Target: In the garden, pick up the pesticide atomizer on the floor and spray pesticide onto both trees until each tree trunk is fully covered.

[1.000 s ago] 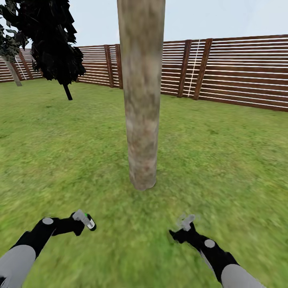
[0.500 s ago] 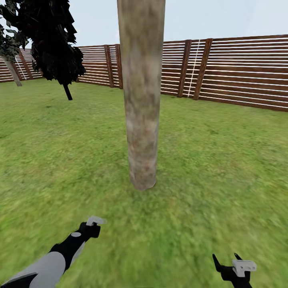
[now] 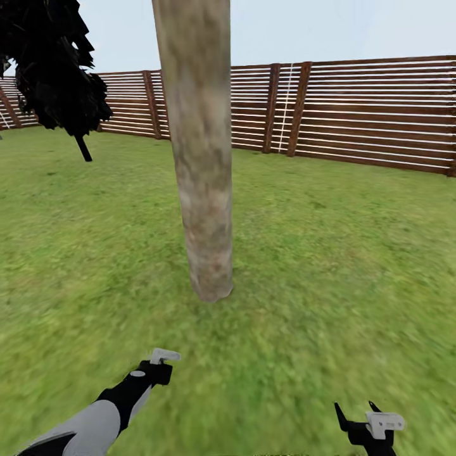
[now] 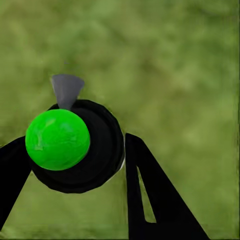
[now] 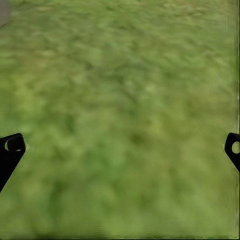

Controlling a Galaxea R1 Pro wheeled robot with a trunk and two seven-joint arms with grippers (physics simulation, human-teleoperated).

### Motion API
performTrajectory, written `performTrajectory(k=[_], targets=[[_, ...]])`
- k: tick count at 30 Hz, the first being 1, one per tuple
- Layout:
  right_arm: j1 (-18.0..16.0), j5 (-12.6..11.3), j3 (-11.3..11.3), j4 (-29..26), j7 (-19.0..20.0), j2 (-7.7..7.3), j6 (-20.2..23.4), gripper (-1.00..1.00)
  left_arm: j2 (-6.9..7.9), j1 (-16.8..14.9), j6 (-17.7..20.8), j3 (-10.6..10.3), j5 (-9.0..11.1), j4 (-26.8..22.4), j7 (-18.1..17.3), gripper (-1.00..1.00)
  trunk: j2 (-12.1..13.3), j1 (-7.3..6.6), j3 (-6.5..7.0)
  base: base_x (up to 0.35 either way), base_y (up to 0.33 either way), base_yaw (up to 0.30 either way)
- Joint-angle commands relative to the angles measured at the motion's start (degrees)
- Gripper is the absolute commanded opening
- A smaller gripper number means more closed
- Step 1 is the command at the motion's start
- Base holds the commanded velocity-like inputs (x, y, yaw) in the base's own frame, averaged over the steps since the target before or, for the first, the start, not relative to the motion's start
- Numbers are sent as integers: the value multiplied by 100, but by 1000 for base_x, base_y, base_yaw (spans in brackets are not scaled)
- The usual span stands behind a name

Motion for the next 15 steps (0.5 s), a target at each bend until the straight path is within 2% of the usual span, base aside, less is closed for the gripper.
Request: performTrajectory(k=[1, 3, 6, 9, 11, 12, 15], targets=[[0, 0, 0, 0, 0, 1, 0, 100, -84, -16, 275, -7, -4, -40, 165, -100, 0, 0, 0, 0, 0, -265], [0, 0, 1, -4, 3, 1, 0, 100, -328, -69, 974, -14, -4, -274, 457, -100, 0, 0, 0, 0, 0, -265], [0, 0, 1, -5, 8, -5, 0, 100, -542, -222, 1515, -4, 9, -546, 558, -100, 0, 0, 0, 0, 0, -265], [0, 0, 1, -6, 12, -8, 0, 100, -600, -399, 1903, 4, 117, -604, 566, -100, 0, 0, 0, 0, 0, -265], [0, 0, 1, -6, 16, -7, 0, 100, -599, -447, 1960, 2, 257, -615, 561, -100, 0, 0, 0, 0, 0, -252], [0, 0, 1, -6, 17, -8, 0, 100, -596, -468, 1981, -4, 402, -618, 556, -100, 0, 0, 0, 0, 0, -112], [0, 7, 1, -2, 17, -15, 0, 100, -585, -463, 2007, -15, 515, -701, 551, -100, 0, 0, 0, 0, 0, -41]])
